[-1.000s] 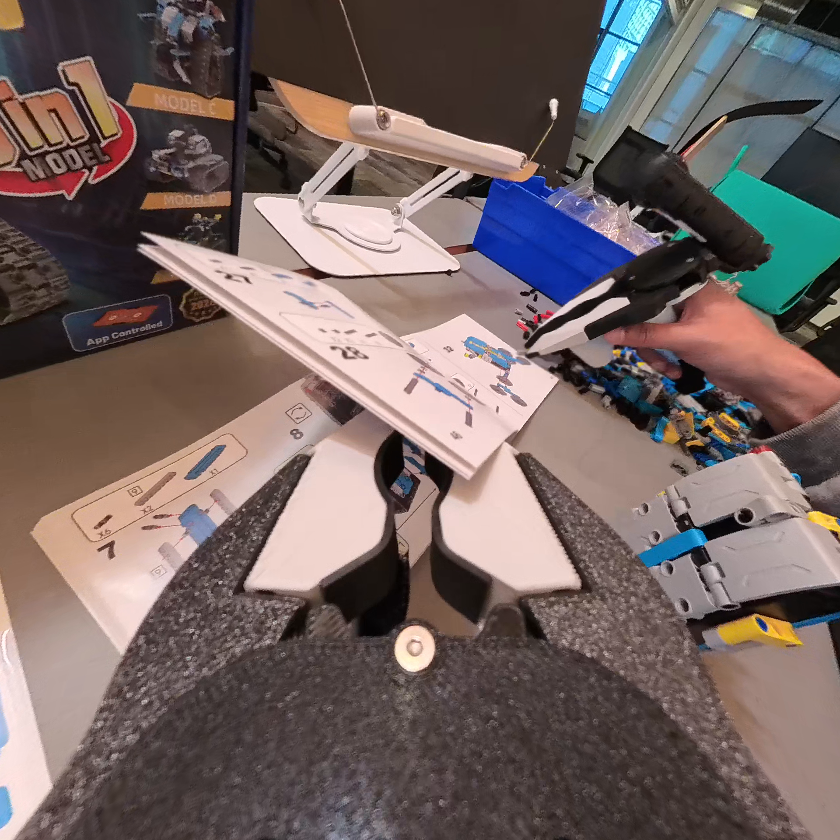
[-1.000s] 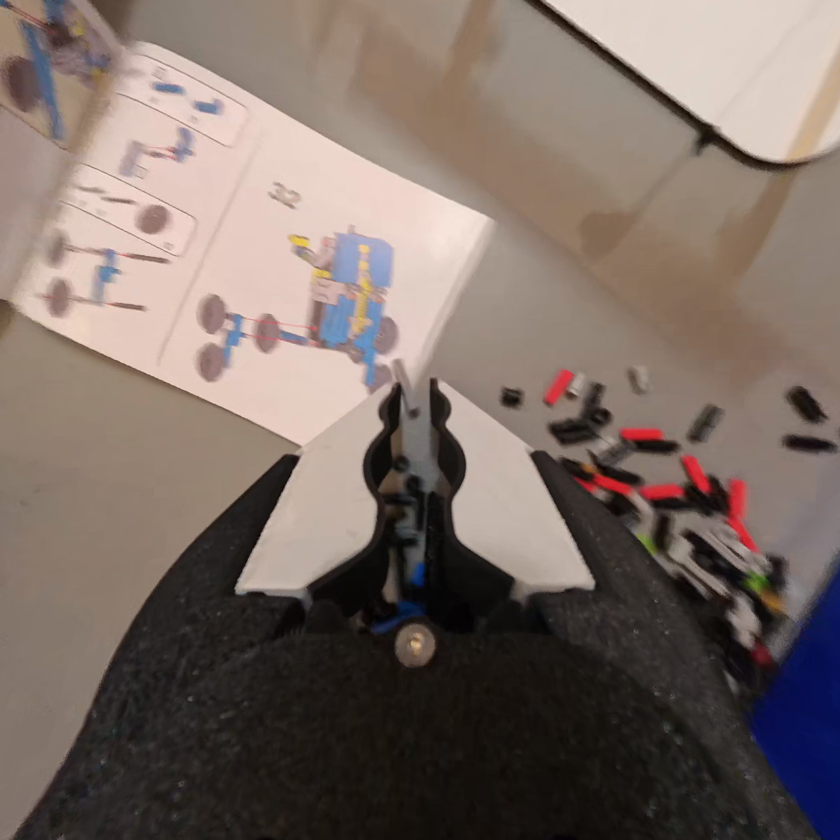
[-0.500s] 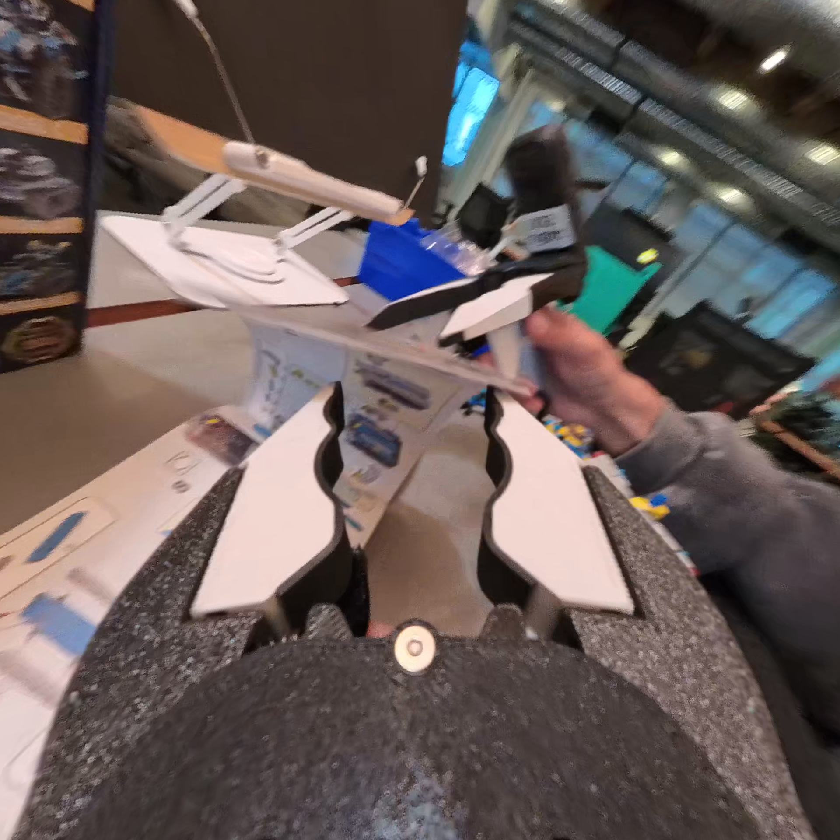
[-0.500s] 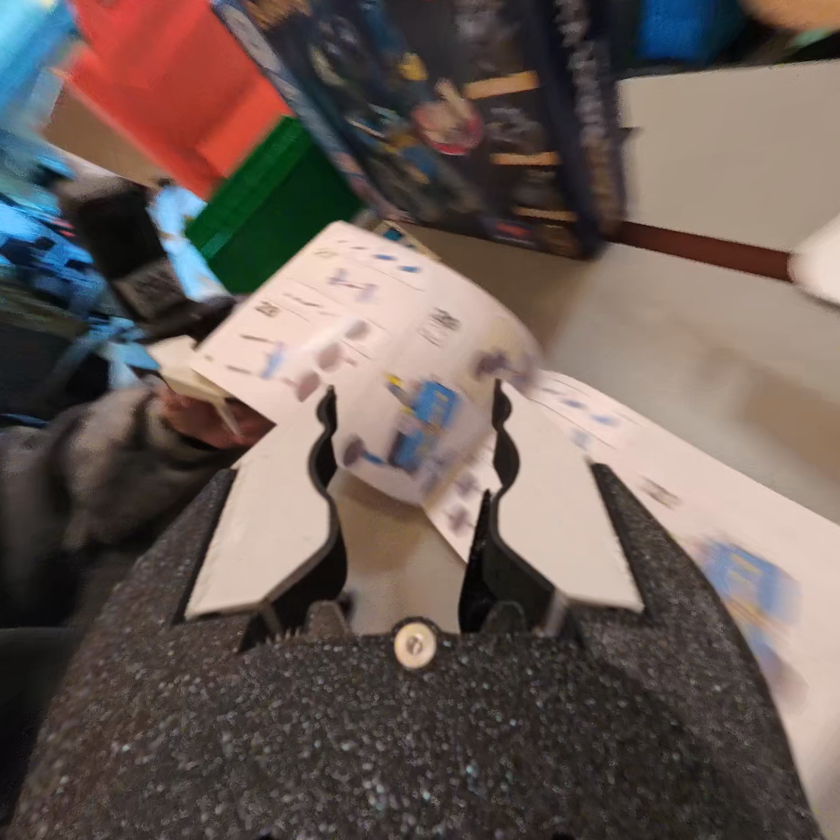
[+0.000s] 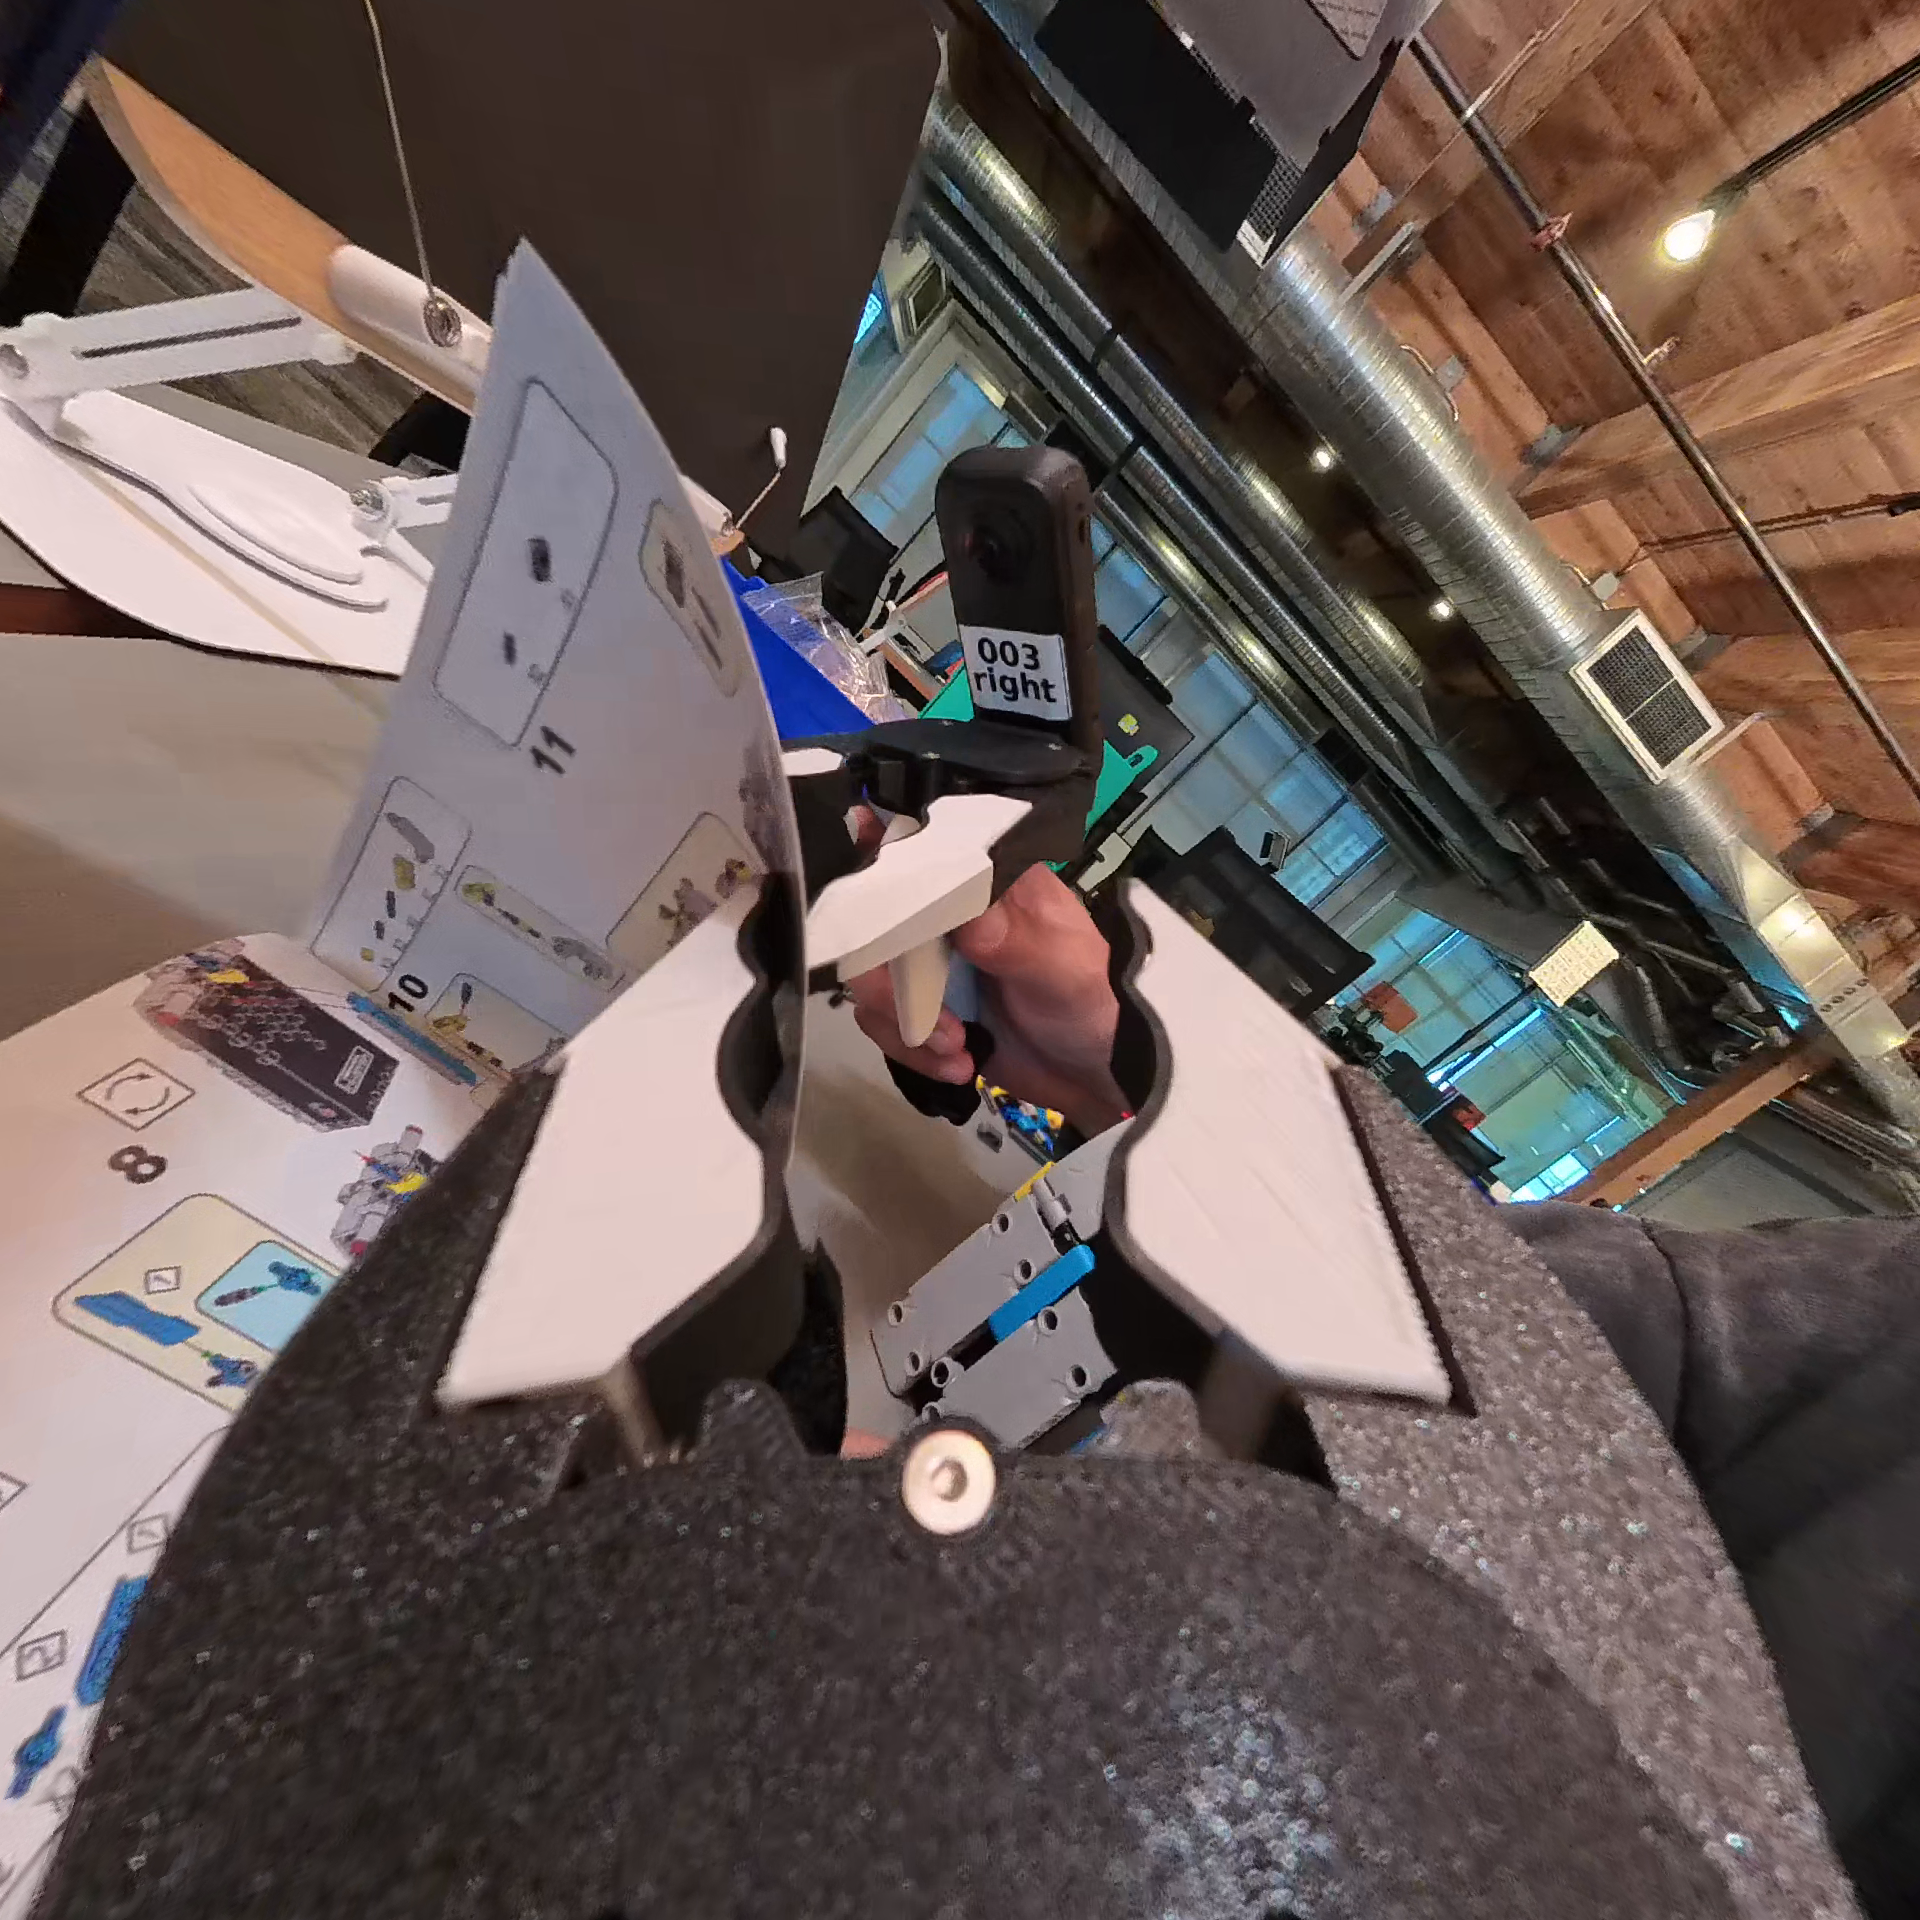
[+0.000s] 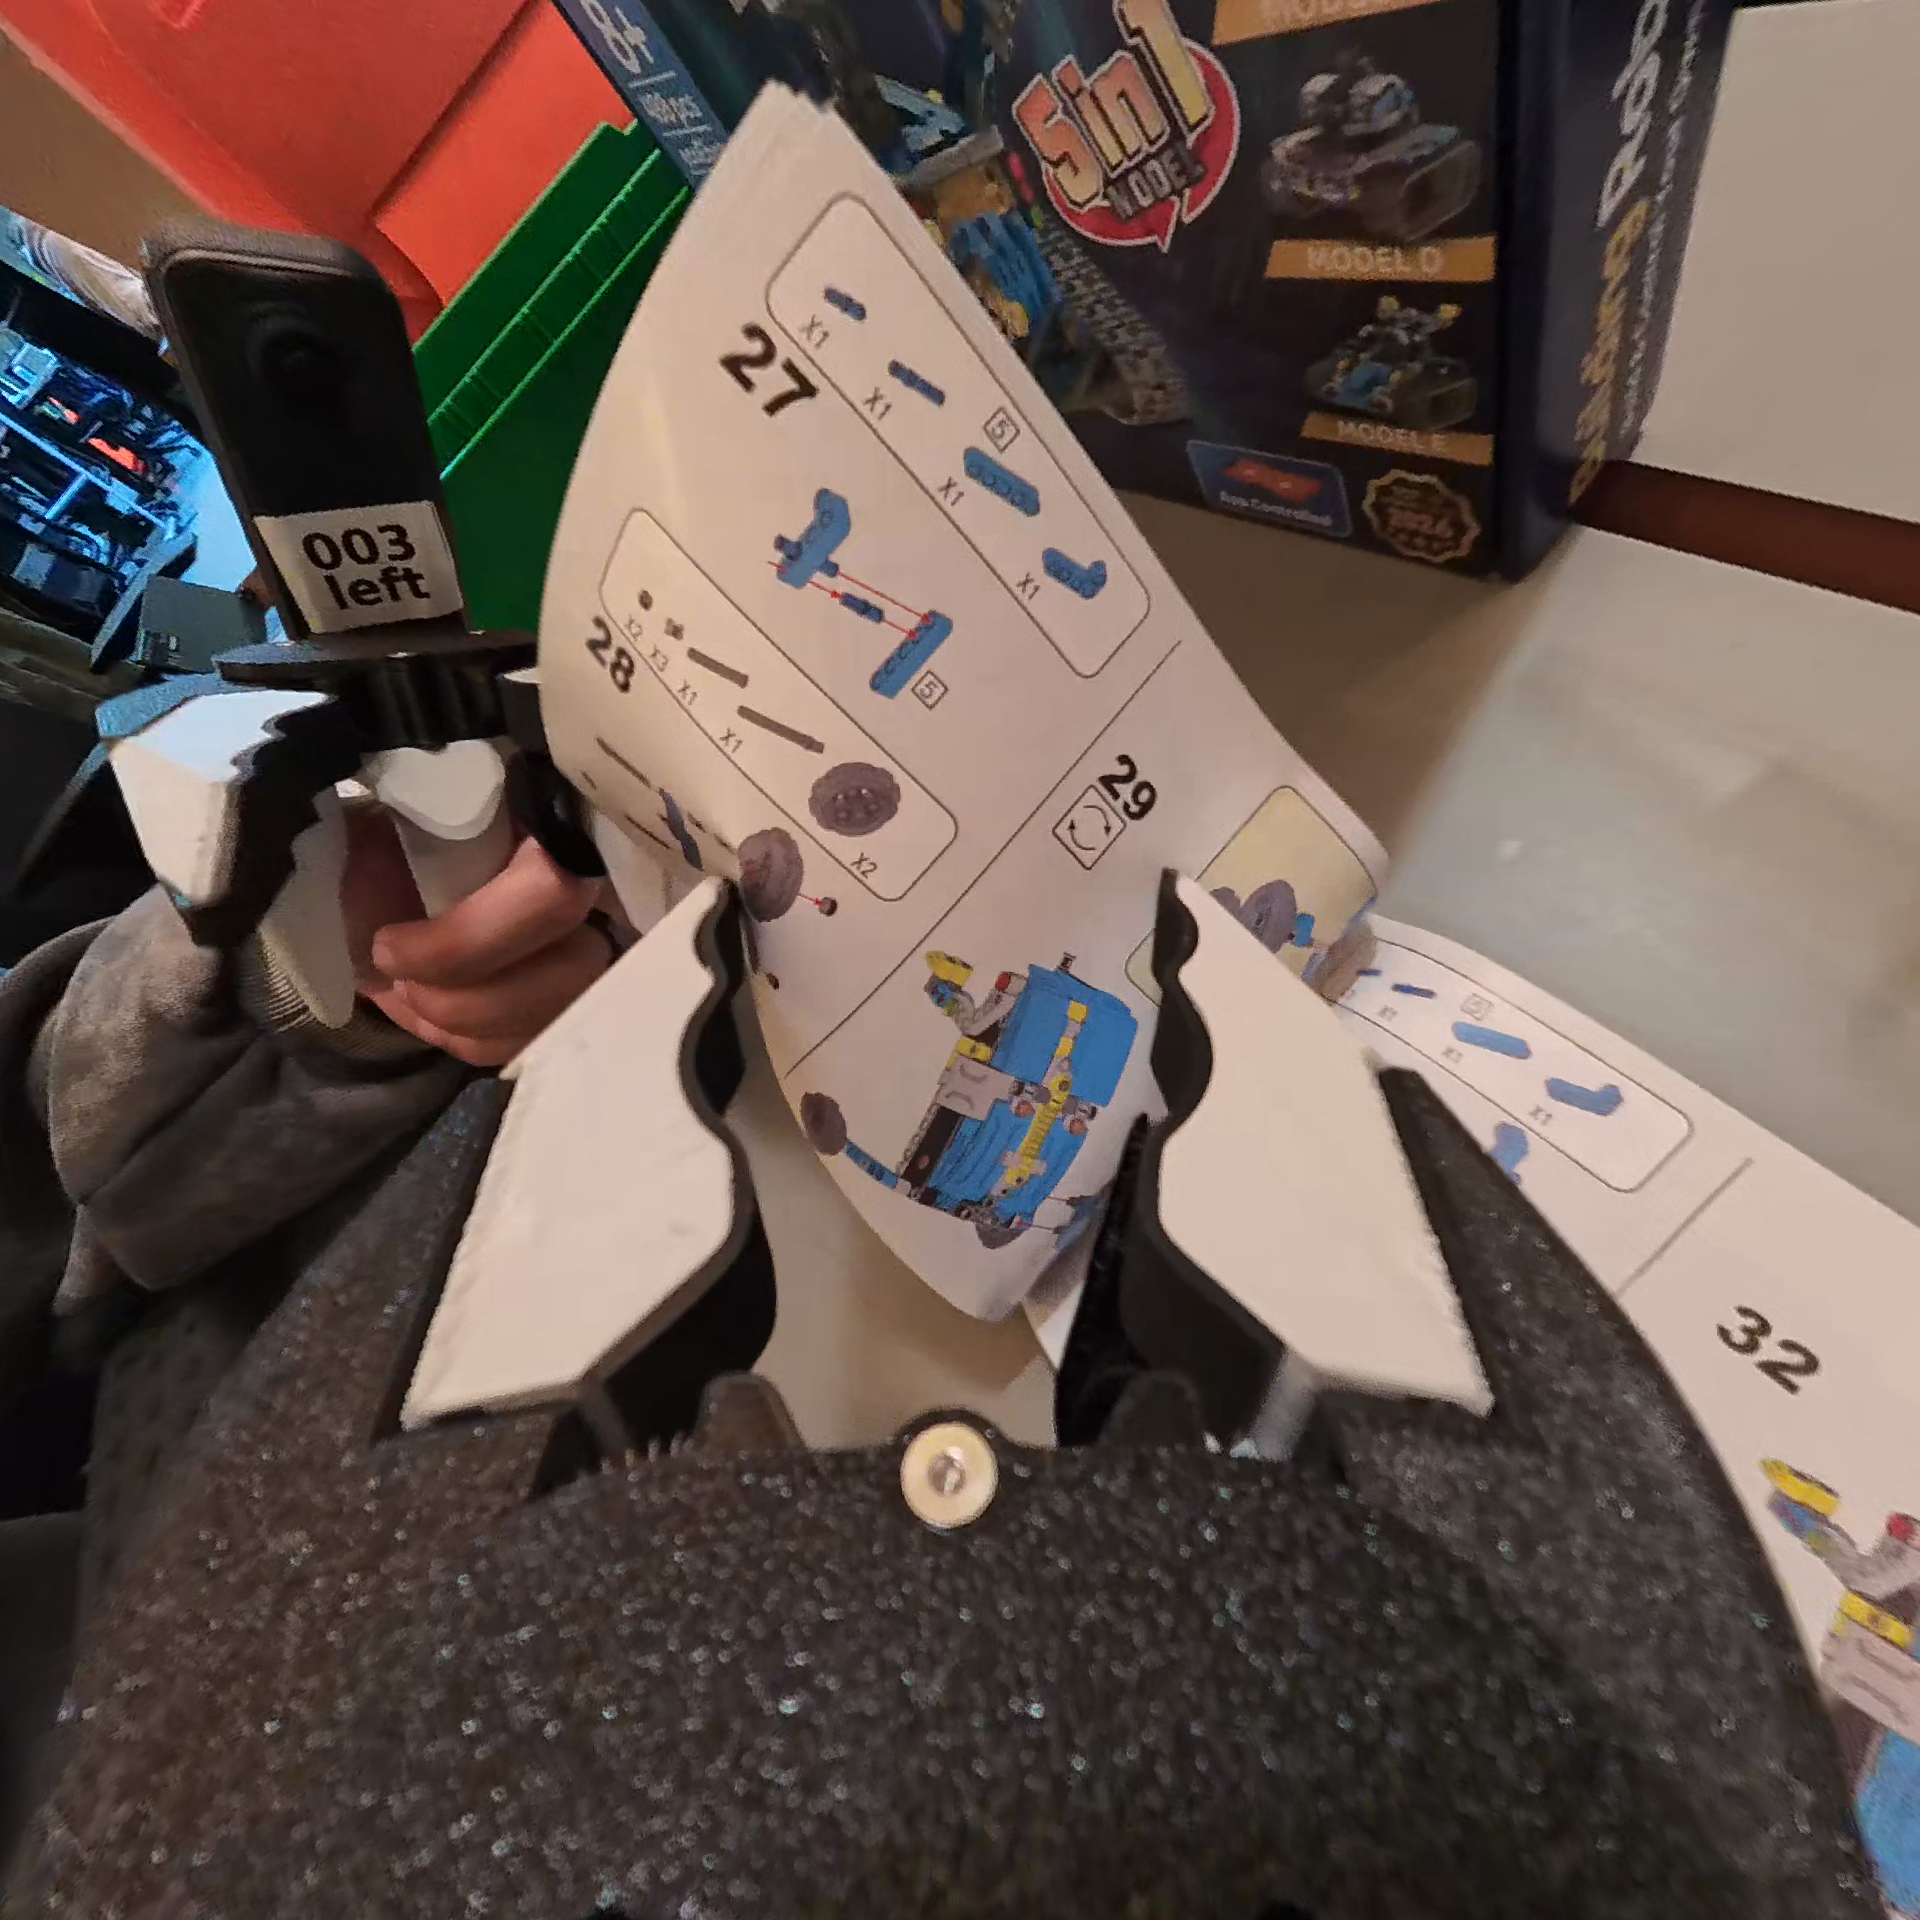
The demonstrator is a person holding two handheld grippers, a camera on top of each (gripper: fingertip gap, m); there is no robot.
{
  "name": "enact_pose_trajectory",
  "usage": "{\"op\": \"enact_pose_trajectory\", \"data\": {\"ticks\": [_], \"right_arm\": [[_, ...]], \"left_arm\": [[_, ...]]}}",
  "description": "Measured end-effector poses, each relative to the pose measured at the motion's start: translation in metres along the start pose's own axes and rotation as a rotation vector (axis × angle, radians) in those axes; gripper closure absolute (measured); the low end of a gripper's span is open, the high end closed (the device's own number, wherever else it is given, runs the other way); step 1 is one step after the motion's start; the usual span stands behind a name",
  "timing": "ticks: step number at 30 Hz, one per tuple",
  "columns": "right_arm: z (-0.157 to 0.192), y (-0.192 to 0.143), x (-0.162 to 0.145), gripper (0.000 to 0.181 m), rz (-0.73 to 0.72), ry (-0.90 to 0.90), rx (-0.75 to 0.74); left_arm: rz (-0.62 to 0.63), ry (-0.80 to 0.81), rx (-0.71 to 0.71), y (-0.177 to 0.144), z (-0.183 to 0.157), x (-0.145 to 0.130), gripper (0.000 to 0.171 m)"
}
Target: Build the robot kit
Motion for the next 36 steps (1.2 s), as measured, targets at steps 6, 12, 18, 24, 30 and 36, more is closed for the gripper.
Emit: {"op": "enact_pose_trajectory", "data": {"ticks": [6, 12, 18, 24, 30, 36], "right_arm": [[-0.015, -0.014, -0.002, 0.108, -0.015, 0.013, -0.039], [-0.027, -0.023, -0.009, 0.112, -0.008, 0.029, -0.050], [-0.056, -0.051, -0.008, 0.115, -0.039, 0.023, -0.244], [0.032, -0.056, 0.025, 0.110, -0.209, -0.259, -0.080], [0.035, -0.018, 0.023, 0.102, -0.136, -0.294, -0.172], [0.014, -0.014, 0.019, 0.095, -0.112, -0.222, -0.181]], "left_arm": [[-0.037, -0.021, -0.005, -0.012, 0.005, 0.005, 0.120], [-0.105, -0.060, 0.032, -0.025, 0.019, 0.013, 0.165], [-0.117, -0.063, 0.039, -0.028, 0.020, 0.014, 0.168], [-0.123, -0.107, -0.030, -0.024, 0.014, 0.013, 0.169], [-0.113, -0.154, -0.091, -0.022, 0.011, 0.010, 0.169], [-0.087, -0.134, -0.037, -0.020, 0.017, 0.006, 0.170]]}}
Point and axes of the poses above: each gripper's, where its closed fingertips meet, y out along the fingers, x out of its top, z = x × y across the jaws, the point moved 1 cm from there along -y, back along the fingers, and after that the axes turned 10 degrees about z, right-handed, at the moved point
